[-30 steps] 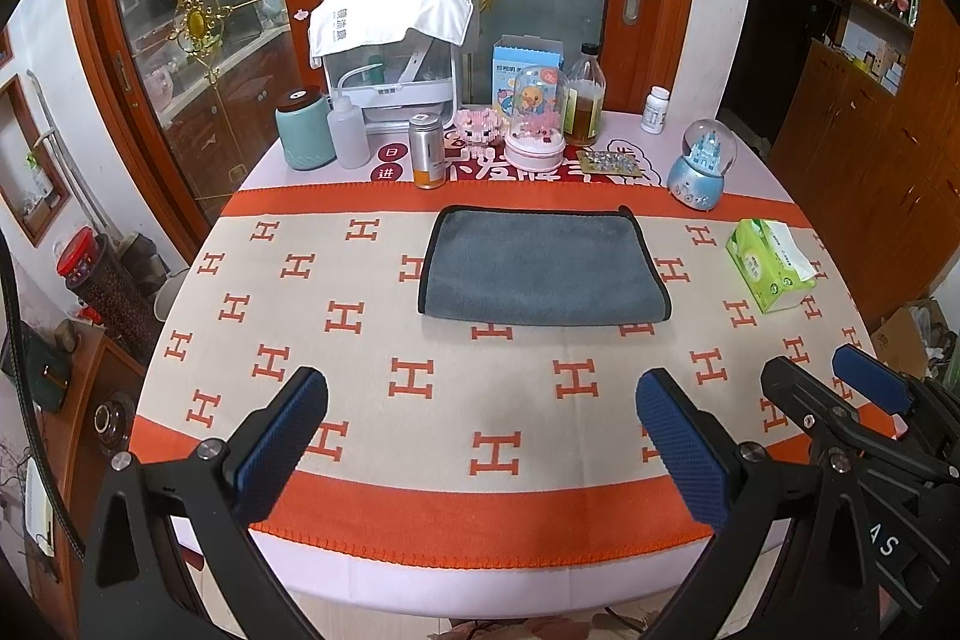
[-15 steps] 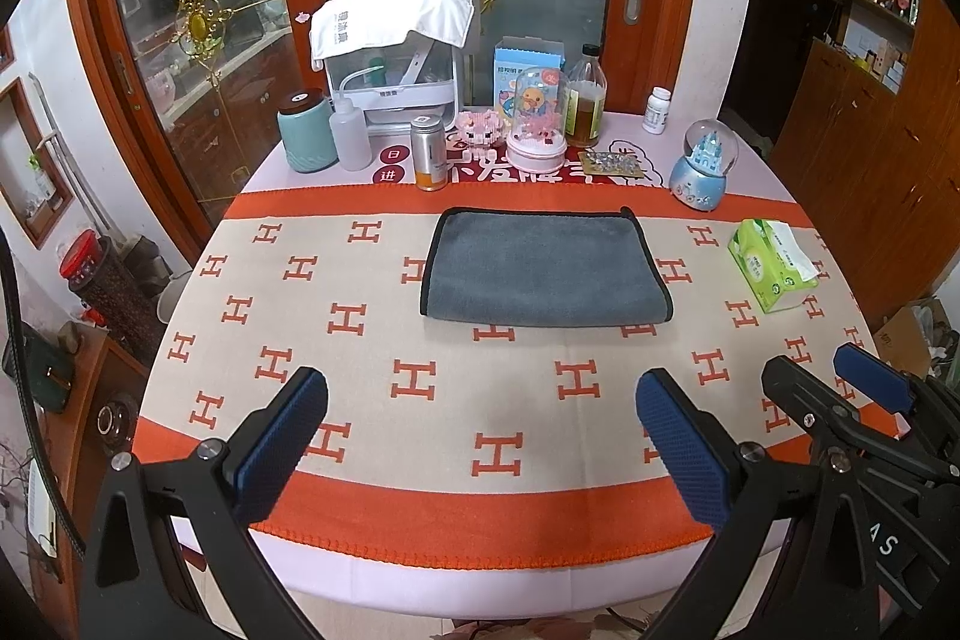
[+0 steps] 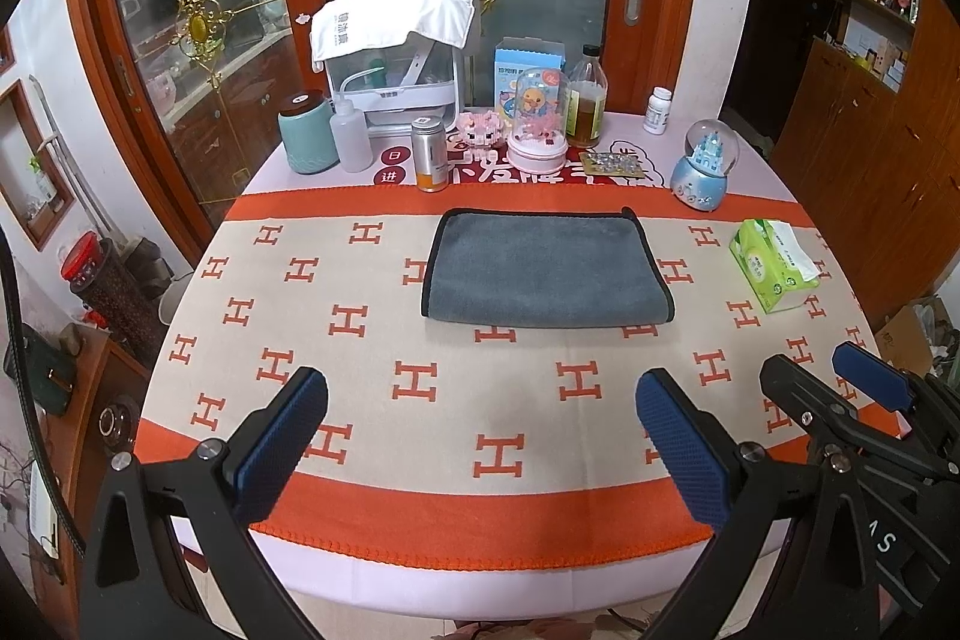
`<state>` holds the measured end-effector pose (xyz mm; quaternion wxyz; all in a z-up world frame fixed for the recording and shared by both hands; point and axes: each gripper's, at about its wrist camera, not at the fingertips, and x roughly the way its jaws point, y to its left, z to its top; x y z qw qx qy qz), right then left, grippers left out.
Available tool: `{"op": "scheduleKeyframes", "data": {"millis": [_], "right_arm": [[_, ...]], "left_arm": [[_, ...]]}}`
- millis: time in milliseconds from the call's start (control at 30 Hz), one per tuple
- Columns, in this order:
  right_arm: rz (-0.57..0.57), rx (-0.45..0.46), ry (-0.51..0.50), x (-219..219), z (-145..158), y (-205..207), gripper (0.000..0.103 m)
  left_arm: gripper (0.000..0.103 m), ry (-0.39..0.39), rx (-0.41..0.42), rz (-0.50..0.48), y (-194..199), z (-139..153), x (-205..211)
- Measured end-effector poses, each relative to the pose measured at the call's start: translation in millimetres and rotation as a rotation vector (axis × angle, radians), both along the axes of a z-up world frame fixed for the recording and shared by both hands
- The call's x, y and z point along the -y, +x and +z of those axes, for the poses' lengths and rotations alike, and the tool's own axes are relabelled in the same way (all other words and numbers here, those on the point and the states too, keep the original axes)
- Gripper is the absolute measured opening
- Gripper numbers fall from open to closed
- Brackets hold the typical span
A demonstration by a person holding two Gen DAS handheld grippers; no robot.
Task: Fold towel
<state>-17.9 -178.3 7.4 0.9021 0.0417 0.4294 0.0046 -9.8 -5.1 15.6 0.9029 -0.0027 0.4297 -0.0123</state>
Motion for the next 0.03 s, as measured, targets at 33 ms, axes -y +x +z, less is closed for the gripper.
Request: {"op": "scheduleKeyframes", "data": {"millis": [33], "right_arm": [[-0.001, -0.001, 0.0, 0.2, -1.0, -0.3, 0.064]], "left_arm": [[0.102, 0.0, -0.001, -0.001, 0.2, 0.1, 0.1]]}}
